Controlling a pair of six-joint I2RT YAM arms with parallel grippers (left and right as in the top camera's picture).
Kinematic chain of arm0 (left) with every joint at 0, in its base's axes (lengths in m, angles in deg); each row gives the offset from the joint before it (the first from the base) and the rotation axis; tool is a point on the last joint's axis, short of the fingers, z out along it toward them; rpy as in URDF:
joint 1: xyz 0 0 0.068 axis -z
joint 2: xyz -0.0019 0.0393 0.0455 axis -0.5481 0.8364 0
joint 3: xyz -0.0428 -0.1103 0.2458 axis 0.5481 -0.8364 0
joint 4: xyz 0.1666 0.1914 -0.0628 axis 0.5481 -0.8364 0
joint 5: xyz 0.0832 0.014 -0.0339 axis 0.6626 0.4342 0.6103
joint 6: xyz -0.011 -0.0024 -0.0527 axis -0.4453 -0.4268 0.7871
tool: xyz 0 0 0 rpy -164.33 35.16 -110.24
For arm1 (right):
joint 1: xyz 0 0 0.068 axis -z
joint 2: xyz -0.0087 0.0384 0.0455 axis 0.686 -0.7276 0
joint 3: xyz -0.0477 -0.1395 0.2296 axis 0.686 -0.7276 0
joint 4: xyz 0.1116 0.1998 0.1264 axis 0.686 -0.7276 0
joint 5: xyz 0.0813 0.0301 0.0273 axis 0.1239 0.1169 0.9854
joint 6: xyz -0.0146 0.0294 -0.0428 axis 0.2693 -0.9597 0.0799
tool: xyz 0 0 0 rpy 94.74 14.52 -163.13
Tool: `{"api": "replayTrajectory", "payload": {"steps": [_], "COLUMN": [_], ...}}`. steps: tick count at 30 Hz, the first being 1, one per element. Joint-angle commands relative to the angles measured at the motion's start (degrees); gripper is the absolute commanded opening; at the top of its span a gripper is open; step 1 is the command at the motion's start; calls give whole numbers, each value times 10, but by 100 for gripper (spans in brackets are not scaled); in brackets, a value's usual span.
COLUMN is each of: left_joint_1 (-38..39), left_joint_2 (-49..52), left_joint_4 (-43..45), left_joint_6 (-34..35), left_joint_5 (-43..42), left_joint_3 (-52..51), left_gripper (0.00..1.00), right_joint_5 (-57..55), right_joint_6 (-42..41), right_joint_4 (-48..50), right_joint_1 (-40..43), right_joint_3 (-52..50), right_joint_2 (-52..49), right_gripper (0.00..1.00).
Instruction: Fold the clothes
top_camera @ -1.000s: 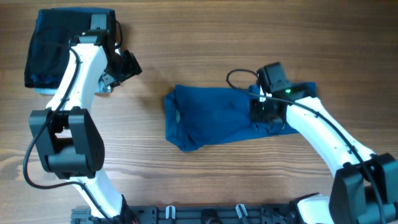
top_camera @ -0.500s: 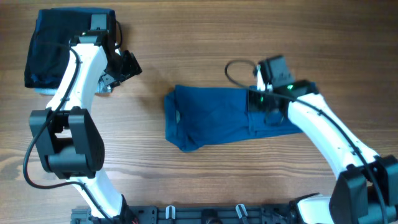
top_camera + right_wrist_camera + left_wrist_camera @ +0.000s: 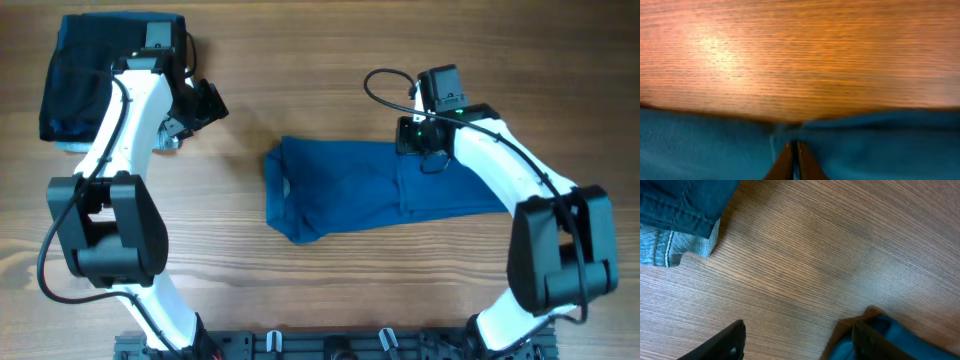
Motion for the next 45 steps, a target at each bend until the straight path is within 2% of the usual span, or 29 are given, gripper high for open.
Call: {"api": "replayTrajectory", "payload": {"steps": [1,3,5,8,10,11,12,13,16,20,24,29,35,37,40,45], "left_joint_1": [-2,-2,-2,-2,-2,-2,-2,-2,-2,-2,-2,-2,-2,-2,-2,-2], "left_joint_2": [-15,-15,-15,-15,-15,-15,-15,-15,-15,-15,-15,-15,-15,-15,-15,-15], "left_joint_4": [2,2,2,-3,-3,-2,0,2,10,8,4,-3,-5,-5,-5,-6], "left_joint_6": [-1,-1,-1,-1,-1,-1,-1,-1,-1,-1,-1,-8,-7,-7,-7,-7], "left_joint_5": [-9,-9,-9,-9,-9,-9,-9,-9,-9,-9,-9,-7,-7,-7,-7,-7], "left_joint_3": [2,2,2,2,2,2,2,2,2,2,2,2,2,2,2,2], "left_gripper": [68,68,68,68,68,68,68,68,70,72,72,73,73,74,74,75], "right_joint_5": [40,65,46,49,55,61,61,60,63,66,107,110,159,173,174,172], "right_joint_6": [18,67,64,92,142,181,216,250,295,326,335,352,358,365,363,345], "right_joint_4": [26,33,11,-52,-108,-139,-164,-188,-203,-200,-200,-196,-176,-176,-177,-175], "right_joint_1": [2,2,16,78,138,184,221,256,331,378,381,381,381,381,381,384], "right_joint_3": [3,11,36,73,87,88,87,87,86,86,86,85,85,85,85,103], "right_joint_2": [-10,4,38,105,142,160,166,167,144,89,21,-91,-169,-174,-174,-156], "right_gripper": [5,6,7,8,20,40,56,57,57,43,49,48,47,38,4,4]}}
